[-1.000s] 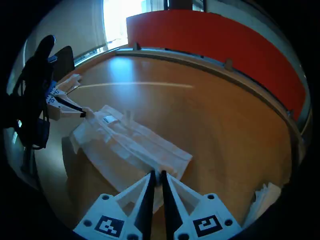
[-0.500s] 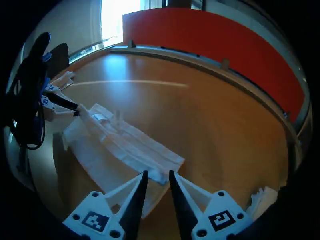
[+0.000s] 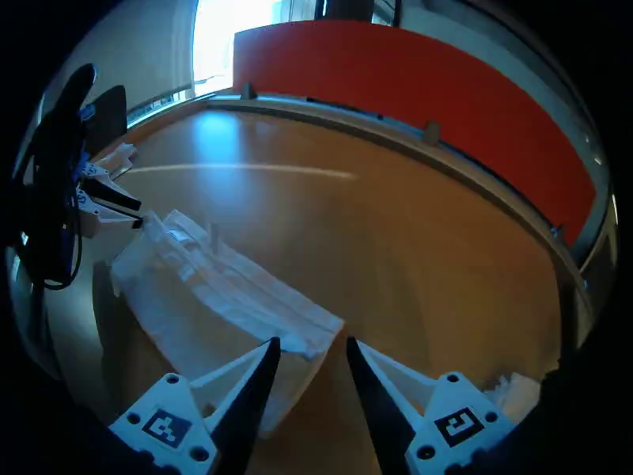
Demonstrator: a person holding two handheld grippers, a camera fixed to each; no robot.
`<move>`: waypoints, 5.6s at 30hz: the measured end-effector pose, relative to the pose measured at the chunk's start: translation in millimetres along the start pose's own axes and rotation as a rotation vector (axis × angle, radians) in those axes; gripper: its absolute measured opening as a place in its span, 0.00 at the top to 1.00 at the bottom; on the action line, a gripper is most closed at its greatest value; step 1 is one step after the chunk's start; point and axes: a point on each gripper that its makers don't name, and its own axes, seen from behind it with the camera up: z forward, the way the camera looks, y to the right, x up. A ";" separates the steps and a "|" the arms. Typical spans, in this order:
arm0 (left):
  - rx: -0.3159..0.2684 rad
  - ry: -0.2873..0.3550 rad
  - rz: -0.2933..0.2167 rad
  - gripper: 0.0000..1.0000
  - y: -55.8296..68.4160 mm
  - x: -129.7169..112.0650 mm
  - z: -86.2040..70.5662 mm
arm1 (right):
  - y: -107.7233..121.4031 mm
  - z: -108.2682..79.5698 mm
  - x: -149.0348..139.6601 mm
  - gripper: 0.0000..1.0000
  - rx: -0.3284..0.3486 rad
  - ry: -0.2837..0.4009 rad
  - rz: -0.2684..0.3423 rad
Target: Fold towel
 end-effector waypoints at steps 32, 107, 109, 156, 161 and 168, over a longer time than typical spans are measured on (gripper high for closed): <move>0.023 0.027 -0.006 0.06 -11.7 0.8 -16.2 | 8.8 -11.7 4.6 0.02 -0.031 0.045 -0.001; 0.055 0.041 -0.067 0.06 -25.5 -21.2 -47.8 | 25.1 9.6 31.2 0.01 -0.063 0.069 -0.039; 0.055 0.042 -0.067 0.06 -25.5 -21.0 -48.2 | 24.5 8.8 31.0 0.01 -0.062 0.069 -0.039; 0.120 0.055 -0.163 0.06 -32.6 -56.8 -99.6 | -9.5 -46.1 -9.3 0.01 -0.016 0.082 -0.003; 0.132 0.053 -0.174 0.06 -35.2 -65.3 -109.7 | -14.8 -44.2 -17.0 0.01 0.012 0.064 -0.023; 0.146 0.050 -0.191 0.06 -36.8 -76.8 -122.4 | -25.2 -39.4 -29.1 0.01 0.060 0.033 -0.066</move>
